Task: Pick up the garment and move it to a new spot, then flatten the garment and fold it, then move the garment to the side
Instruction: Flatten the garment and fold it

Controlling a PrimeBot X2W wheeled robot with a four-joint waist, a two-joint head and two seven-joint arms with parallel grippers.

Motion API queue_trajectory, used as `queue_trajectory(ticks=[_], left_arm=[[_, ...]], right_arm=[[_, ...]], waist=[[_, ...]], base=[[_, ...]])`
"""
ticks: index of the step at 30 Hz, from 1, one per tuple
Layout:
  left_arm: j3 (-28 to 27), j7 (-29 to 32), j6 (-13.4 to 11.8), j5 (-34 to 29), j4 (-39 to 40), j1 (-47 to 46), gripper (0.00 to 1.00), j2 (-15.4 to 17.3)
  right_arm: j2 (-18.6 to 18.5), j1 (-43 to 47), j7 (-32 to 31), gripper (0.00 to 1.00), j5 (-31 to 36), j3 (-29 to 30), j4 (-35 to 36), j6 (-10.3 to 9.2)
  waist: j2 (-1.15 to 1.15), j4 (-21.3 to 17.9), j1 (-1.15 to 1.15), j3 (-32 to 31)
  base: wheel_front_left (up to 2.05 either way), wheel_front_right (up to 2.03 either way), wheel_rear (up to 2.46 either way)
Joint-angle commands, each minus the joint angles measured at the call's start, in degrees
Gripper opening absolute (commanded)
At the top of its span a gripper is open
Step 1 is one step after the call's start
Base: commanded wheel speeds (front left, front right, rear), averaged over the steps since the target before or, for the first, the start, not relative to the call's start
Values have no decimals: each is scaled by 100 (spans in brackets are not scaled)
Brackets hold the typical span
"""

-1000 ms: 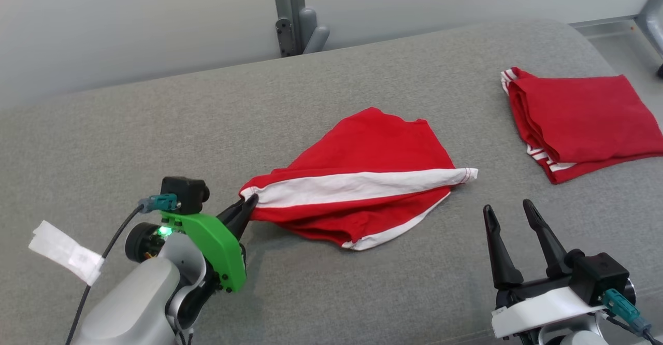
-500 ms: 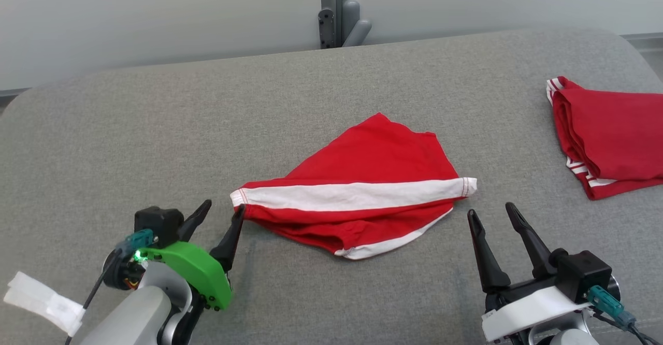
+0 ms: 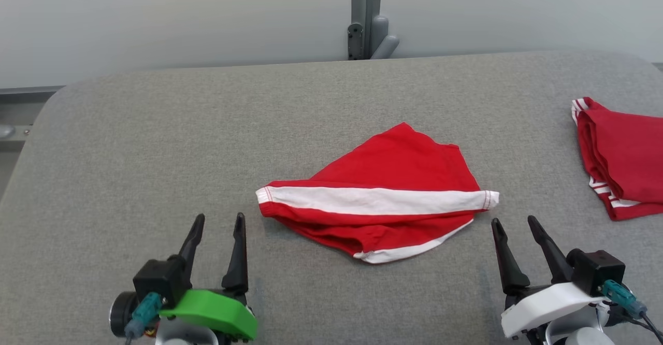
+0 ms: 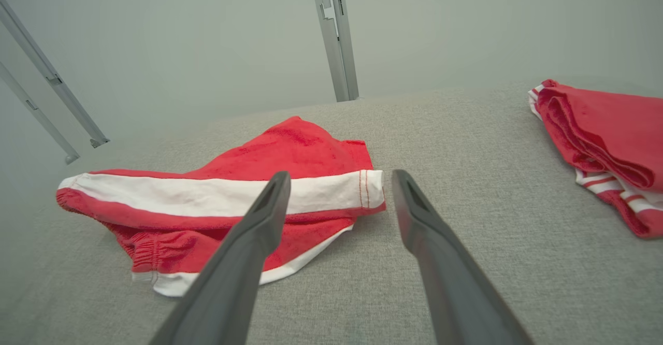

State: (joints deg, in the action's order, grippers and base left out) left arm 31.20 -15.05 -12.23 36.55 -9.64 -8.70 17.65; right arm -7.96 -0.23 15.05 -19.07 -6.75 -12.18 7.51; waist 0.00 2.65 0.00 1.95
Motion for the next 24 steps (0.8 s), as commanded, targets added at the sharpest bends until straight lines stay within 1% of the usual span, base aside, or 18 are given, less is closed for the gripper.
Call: queue_trajectory(ticks=[1, 3, 7, 10, 15, 16, 24], left_arm=[[-152, -13, -31, -236, 180, 249, 100, -137], [-343, -14, -15, -527, 359, 538, 100, -341], [-564, -8, 190, -987, 454, 880, 100, -692], [-667, -9, 357, -1221, 388, 1024, 100, -869], [-817, -9, 591, -1542, 257, 1089, 100, -1037], [-817, -9, 591, -1542, 257, 1089, 100, -1037], [-1045, -9, 880, -1816, 111, 1036, 100, -1211]], right_arm=[[-49, -109, 12, 100, -15, 47, -149, -5], [-80, -225, 12, 100, 36, 118, -378, -5], [-129, -494, 12, 100, 122, 204, -968, -5], [-160, -729, 12, 100, 169, 233, -1417, -5], [-192, -1105, 12, 100, 184, 237, -1940, -5], [-192, -1105, 12, 100, 184, 237, -1940, -5], [-250, -1467, 12, 100, 68, 143, -2523, -5]], waist=[[0, 140, 0, -35], [0, 228, 0, -32], [0, 392, 0, -16], [0, 469, 0, -4], [0, 530, 0, 35], [0, 530, 0, 35], [0, 576, 0, 104]], base=[[0, 0, 0], [0, 0, 0], [0, 0, 0], [0, 0, 0], [0, 0, 0], [0, 0, 0], [0, 0, 0]])
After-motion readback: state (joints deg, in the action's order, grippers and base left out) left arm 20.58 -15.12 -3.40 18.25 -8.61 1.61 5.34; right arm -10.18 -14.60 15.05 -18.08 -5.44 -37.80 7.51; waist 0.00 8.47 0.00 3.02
